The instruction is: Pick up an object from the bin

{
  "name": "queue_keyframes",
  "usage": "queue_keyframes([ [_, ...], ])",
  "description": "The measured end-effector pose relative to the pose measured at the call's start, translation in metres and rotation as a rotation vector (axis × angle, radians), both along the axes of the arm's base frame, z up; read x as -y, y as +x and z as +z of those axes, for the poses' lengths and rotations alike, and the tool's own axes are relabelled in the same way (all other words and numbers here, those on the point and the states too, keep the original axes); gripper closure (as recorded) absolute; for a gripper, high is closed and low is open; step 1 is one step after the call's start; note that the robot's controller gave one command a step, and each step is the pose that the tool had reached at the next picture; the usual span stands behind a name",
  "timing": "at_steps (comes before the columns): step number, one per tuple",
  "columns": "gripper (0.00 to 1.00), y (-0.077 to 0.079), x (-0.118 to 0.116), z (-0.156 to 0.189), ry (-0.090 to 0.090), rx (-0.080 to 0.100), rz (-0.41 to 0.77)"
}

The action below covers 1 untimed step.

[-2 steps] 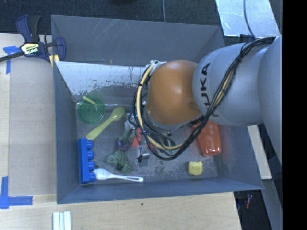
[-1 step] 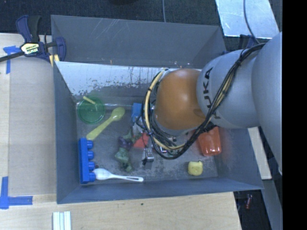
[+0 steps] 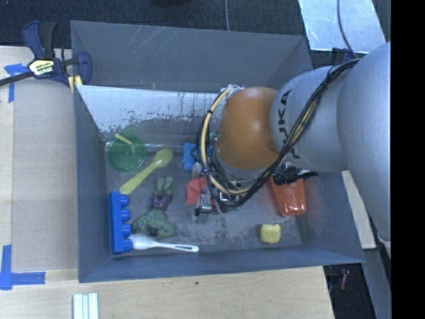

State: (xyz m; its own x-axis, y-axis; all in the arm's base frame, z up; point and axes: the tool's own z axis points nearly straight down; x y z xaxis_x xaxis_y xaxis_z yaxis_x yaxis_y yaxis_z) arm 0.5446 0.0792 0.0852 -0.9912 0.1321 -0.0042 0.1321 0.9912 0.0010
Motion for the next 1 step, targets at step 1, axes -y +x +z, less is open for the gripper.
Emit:
queue_keyframes([
  [1, 0.00, 0.0362, 0.0712, -0.0126, 0.002, -0.007, 0.304],
])
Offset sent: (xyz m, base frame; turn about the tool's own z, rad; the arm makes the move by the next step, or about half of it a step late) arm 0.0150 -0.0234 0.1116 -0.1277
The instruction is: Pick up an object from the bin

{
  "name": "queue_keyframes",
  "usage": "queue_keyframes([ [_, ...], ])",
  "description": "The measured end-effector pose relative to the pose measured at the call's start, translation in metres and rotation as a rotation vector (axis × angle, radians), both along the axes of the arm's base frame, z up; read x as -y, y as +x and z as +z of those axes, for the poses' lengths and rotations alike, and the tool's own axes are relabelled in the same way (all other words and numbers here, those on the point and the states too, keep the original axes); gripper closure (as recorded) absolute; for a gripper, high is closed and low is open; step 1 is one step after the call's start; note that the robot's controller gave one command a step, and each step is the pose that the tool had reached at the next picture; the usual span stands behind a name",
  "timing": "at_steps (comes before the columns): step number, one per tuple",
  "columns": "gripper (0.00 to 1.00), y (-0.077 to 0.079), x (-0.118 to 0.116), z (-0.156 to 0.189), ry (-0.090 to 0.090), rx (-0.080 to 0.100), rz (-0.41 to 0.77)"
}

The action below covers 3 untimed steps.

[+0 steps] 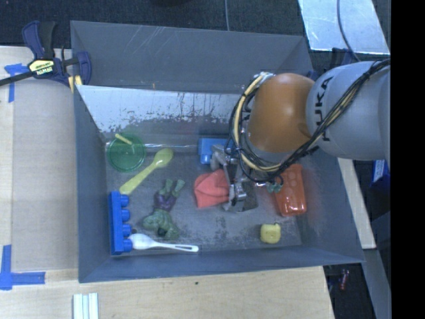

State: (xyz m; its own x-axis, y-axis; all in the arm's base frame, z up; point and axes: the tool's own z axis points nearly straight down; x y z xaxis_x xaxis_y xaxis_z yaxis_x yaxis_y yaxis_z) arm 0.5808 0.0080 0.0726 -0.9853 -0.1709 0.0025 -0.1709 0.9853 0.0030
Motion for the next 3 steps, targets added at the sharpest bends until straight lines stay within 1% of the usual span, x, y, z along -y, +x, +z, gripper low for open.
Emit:
queue_keyframes([
  [1, 1.00, -0.020, -0.048, 0.125, 0.003, 0.011, -0.176],
  [2, 1.00, -0.020, -0.048, 0.125, 0.002, 0.009, -0.177],
  [3, 1.00, -0.033, -0.058, 0.121, 0.001, 0.012, -0.012],
])
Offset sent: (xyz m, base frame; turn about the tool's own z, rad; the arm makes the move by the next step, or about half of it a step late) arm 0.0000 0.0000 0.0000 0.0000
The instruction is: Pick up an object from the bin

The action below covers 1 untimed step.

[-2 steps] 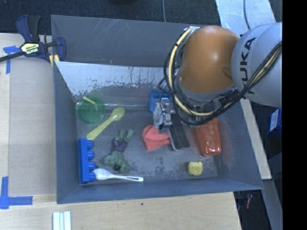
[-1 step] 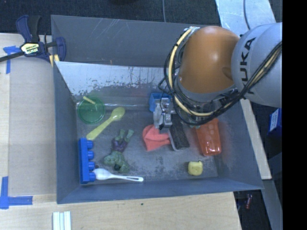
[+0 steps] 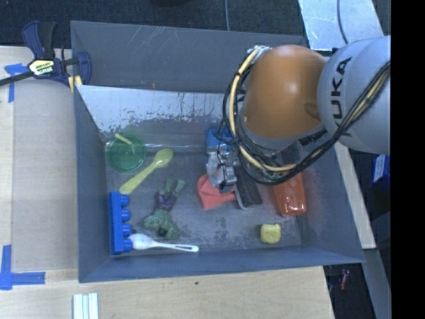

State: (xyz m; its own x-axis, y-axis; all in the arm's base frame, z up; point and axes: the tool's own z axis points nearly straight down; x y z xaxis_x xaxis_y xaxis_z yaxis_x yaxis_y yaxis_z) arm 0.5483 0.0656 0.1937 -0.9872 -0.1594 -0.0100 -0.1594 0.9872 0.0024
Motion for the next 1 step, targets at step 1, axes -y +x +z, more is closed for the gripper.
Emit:
queue_keyframes([
  [1, 1.00, -0.0094, 0.0016, -0.0348, 0.001, 0.001, -0.008],
])
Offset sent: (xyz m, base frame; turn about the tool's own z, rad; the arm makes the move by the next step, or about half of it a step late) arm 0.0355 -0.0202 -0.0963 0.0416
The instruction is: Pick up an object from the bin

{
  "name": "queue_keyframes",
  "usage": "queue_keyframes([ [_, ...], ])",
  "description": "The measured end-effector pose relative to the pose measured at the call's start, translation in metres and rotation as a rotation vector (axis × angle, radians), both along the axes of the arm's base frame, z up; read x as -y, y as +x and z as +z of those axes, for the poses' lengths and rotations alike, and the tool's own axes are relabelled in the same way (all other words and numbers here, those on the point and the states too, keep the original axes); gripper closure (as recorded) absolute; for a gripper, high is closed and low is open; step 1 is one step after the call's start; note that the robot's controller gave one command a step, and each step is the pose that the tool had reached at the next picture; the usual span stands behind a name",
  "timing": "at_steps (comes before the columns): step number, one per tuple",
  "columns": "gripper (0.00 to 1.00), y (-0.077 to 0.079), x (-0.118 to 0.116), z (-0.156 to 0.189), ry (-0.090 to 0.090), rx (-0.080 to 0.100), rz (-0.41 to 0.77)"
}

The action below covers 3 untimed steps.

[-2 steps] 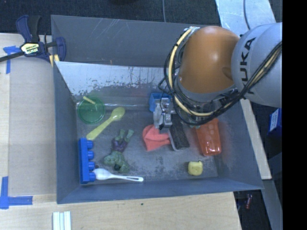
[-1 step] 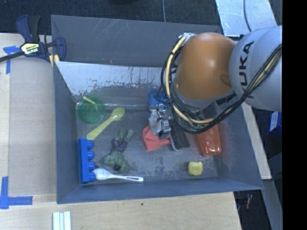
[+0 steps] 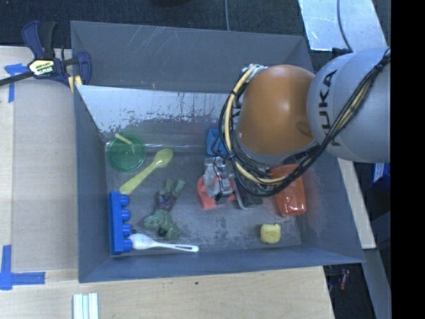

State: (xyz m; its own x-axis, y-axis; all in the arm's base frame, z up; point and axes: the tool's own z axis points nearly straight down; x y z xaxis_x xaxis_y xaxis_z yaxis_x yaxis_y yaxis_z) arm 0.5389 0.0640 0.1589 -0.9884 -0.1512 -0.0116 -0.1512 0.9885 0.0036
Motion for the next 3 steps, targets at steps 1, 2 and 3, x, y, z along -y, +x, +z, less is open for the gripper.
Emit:
queue_keyframes([
  [1, 0.00, 0.0439, 0.0176, -0.0578, 0.002, 0.007, -0.034],
  [2, 1.00, 0.0459, 0.0191, -0.0611, 0.002, 0.006, -0.036],
  [3, 1.00, 0.0458, 0.0191, -0.0610, 0.002, 0.006, -0.035],
])
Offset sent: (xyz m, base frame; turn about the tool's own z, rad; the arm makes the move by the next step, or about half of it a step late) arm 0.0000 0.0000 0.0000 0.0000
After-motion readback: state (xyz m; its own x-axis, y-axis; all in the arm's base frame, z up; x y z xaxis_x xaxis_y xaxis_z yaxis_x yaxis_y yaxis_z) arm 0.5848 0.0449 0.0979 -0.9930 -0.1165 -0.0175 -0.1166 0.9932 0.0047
